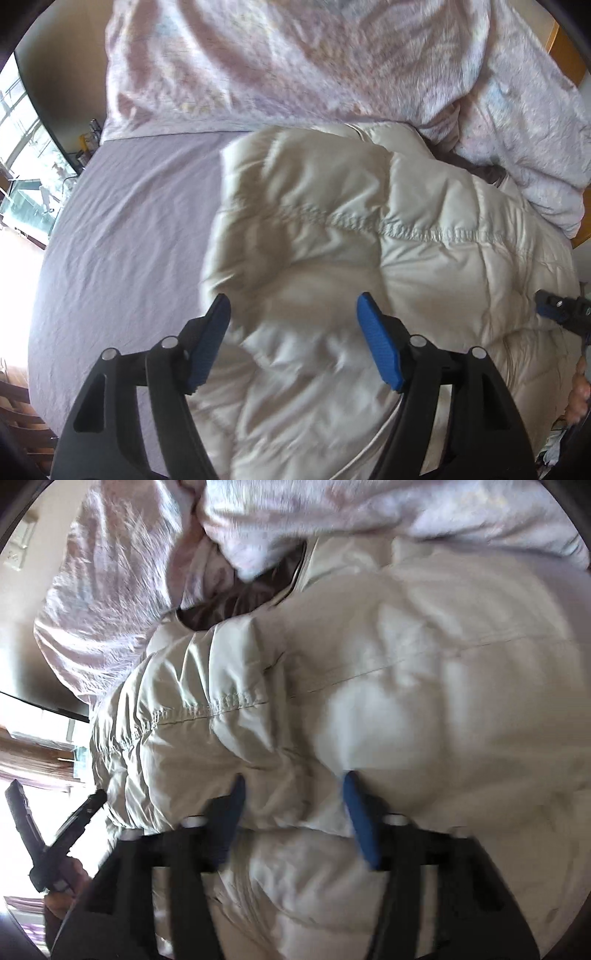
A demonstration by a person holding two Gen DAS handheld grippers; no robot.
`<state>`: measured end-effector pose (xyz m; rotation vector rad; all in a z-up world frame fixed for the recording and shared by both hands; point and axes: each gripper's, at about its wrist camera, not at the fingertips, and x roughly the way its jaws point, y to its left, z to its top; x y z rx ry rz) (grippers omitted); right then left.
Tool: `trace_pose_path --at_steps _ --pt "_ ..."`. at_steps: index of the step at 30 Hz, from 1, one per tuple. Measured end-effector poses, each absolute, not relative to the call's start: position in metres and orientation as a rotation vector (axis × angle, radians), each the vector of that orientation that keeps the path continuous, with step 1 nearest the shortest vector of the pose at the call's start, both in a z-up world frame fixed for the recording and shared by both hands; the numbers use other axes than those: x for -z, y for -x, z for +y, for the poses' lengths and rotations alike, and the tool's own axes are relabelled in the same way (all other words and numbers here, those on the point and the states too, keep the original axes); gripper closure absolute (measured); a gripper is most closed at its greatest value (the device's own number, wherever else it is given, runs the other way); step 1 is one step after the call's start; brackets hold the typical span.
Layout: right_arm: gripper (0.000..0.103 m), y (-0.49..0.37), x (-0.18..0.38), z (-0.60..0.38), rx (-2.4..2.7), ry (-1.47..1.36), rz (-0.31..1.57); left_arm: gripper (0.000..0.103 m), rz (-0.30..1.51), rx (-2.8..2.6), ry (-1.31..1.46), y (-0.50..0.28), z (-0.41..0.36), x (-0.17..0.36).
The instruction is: Fold large clothes
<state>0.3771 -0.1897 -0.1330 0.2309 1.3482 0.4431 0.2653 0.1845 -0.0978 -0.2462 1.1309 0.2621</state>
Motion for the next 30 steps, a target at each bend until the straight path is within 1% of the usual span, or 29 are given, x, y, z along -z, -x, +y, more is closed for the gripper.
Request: trace_pose_path --at_steps 1,5,11,16,19,26,30 --pt "0.042 -0.374 0.127 -0.2 -0.439 -0.216 1.338 0.028 1.125 -0.262 0.254 -0.257 0.19 0.093" --pt "0.033 -0.358 0.115 -0.248 -0.394 -0.163 1.342 0.024 1.124 -0.255 0.285 -0.222 0.205 0.084" --pt "0.031 -0.319 0.126 -0.339 -0.308 -0.148 1.426 0.02 1.165 -0.248 0.292 -0.163 0.21 0.09" --pt "0.03 -0.286 0.145 -0.407 -0.287 -0.258 1.49 0.02 1.192 -0.245 0.328 -0.129 0.207 0.104" --pt "0.03 -0.272 0.154 -0.429 -0.293 -0.309 1.518 0.02 1.197 -0.252 0.362 -0.115 0.207 0.112" --pt "0.031 -0.257 0.169 -0.433 -0.351 -0.364 1.554 0.021 1.219 -0.269 0.394 -0.097 0.202 0.125" --pt "0.031 -0.248 0.18 -0.434 -0.403 -0.386 1.586 0.025 1.239 -0.261 0.385 -0.091 0.196 0.13"
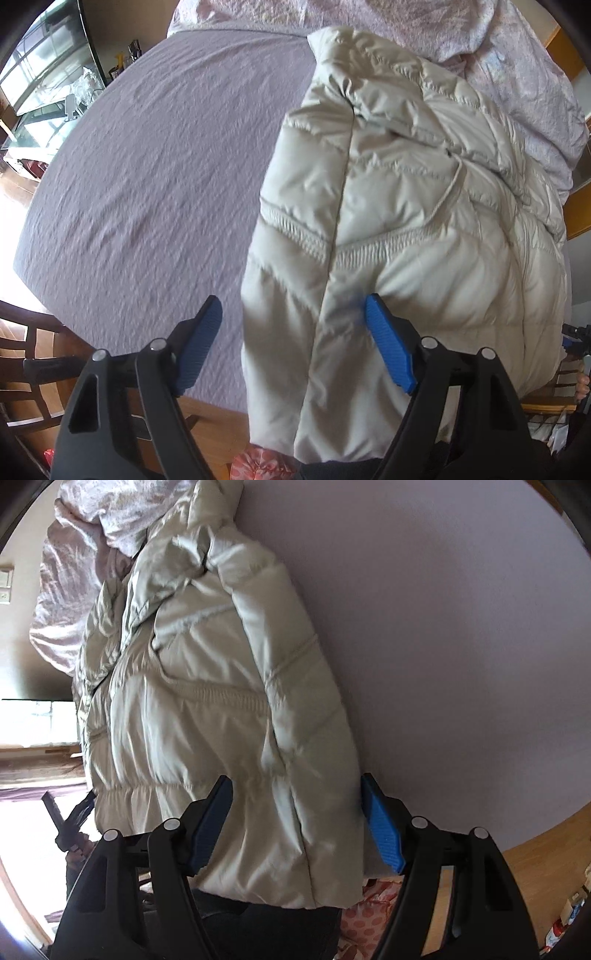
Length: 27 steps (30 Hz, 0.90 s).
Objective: Fold large clothes
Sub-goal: 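Lift the hem with both grippers and fold it toward the collar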
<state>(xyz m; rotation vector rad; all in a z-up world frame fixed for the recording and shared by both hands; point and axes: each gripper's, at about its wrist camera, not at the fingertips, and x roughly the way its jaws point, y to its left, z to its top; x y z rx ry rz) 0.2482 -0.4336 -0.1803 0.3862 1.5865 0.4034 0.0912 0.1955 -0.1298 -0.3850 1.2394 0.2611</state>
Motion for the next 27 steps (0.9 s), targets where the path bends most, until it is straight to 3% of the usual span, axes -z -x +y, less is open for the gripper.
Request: trace_pose_path --at_steps 7,11,21,26,27 --pt "0.041 -0.237 0.187 -0.434 -0.507 -0.473 1.604 0.038 1.251 -0.222 0.412 -0.074 0.186 0.137" --pt "0.042 -0.233 0.187 -0.429 -0.533 -0.493 1.608 0.041 1.238 -0.21 0.427 -0.066 0.184 0.138" --pt "0.042 -0.23 0.19 -0.415 -0.587 -0.523 1.616 0.062 1.219 -0.165 0.453 -0.062 0.181 0.133" --pt "0.085 -0.23 0.19 -0.412 -0.593 -0.493 1.599 0.082 1.207 -0.168 0.429 -0.061 0.177 0.125" --pt "0.087 -0.231 0.188 -0.412 -0.598 -0.487 1.589 0.086 1.205 -0.172 0.42 -0.062 0.175 0.123"
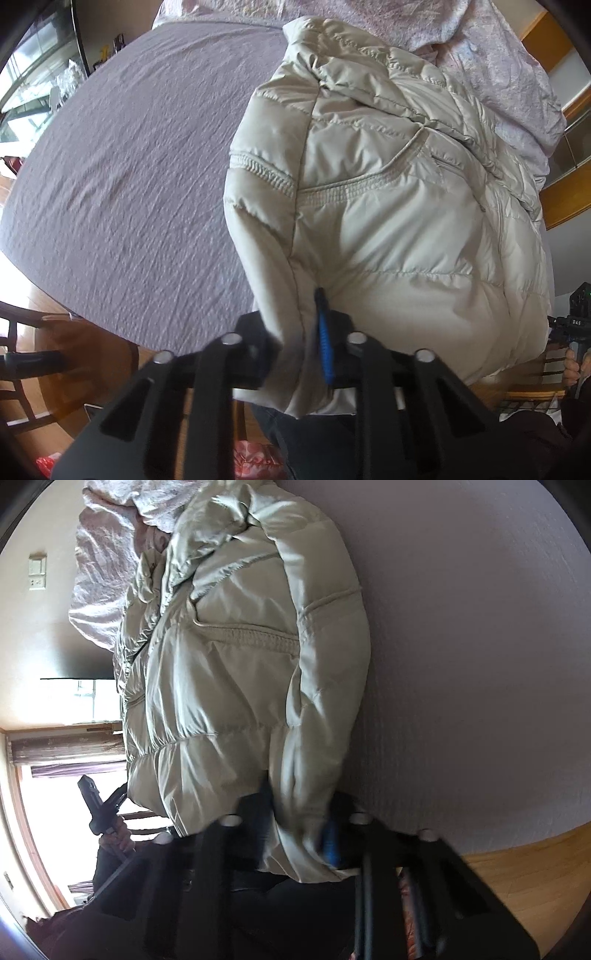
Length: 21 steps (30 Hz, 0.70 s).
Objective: Fold large clothes
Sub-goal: 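Lift the hem with both grippers and fold it toward the collar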
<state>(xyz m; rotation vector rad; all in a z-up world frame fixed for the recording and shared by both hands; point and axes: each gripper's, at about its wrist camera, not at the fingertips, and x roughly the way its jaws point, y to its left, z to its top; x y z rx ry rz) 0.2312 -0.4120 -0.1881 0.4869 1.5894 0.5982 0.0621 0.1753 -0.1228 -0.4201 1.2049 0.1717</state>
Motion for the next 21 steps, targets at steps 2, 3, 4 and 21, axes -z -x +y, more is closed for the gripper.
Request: trace_pose_path --at_steps 2,3,4,21 --pt "0.09 -0.233 0.182 -0.409 -0.607 -0.46 1.565 0.09 1.2 -0.183 0.395 -0.065 0.172 0.116" --pt "0.09 -0.234 0.179 -0.406 -0.609 -0.444 1.556 0.091 1.197 -0.188 0.386 -0.068 0.171 0.113" --pt "0.091 -0.237 0.174 -0.403 -0.612 -0.427 1.54 0.092 1.194 -0.194 0.377 -0.07 0.17 0.11" --pt "0.095 -0.306 0.09 -0.373 -0.642 -0.335 1.259 0.093 0.995 -0.226 0.287 -0.138 0.172 0.02"
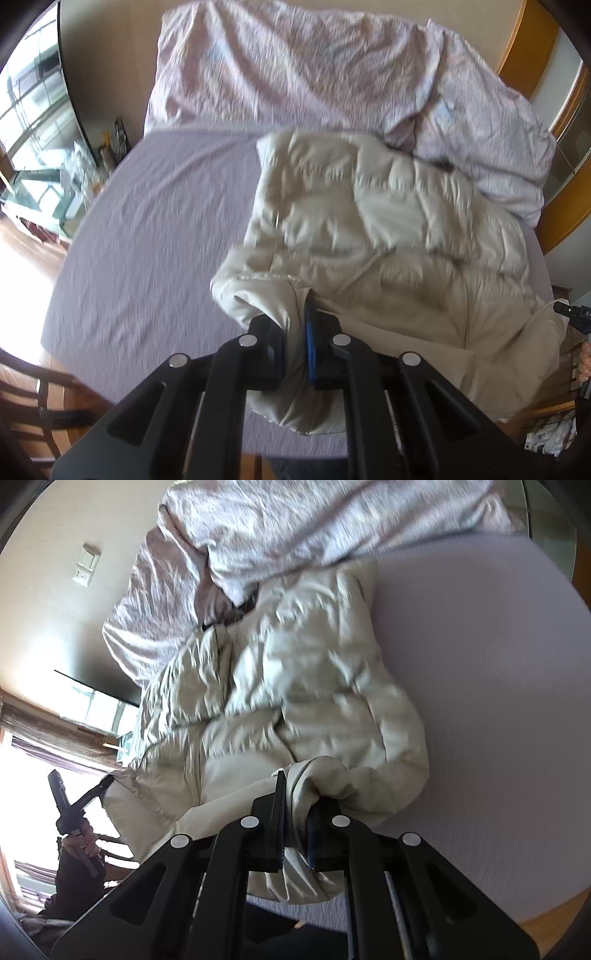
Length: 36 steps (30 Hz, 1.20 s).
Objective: Fold large clothes
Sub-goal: 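Lift the hem with both grippers and fold it toward the collar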
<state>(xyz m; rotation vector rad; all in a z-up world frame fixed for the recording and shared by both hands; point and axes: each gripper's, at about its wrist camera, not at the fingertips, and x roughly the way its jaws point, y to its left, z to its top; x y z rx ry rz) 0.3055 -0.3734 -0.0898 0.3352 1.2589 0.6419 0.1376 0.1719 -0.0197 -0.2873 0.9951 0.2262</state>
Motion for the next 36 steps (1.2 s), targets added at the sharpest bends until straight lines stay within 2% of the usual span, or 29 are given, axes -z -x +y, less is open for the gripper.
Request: trace_pose_path --at_steps 8,20,26,36 --pt "0.095 -0.349 0.058 -0.348 -0.545 -0.246 1.158 0.093 0.903 -0.257 0.287 -0.198 0.184 -0.018" --pt "0.094 -0.414 0.033 -0.318 -0.375 -0.263 1.067 0.093 0.857 -0.26 0.321 -0.279 0.204 -0.043" --pt "0.094 -0.447 0.037 -0.319 -0.305 -0.36 1.066 0.093 0.834 -0.278 0.374 -0.311 0.219 -0.034" --pt "0.094 -0.494 0.072 -0.298 -0.209 -0.392 1.12 0.09 0.938 -0.324 0.412 -0.368 0.245 0.016"
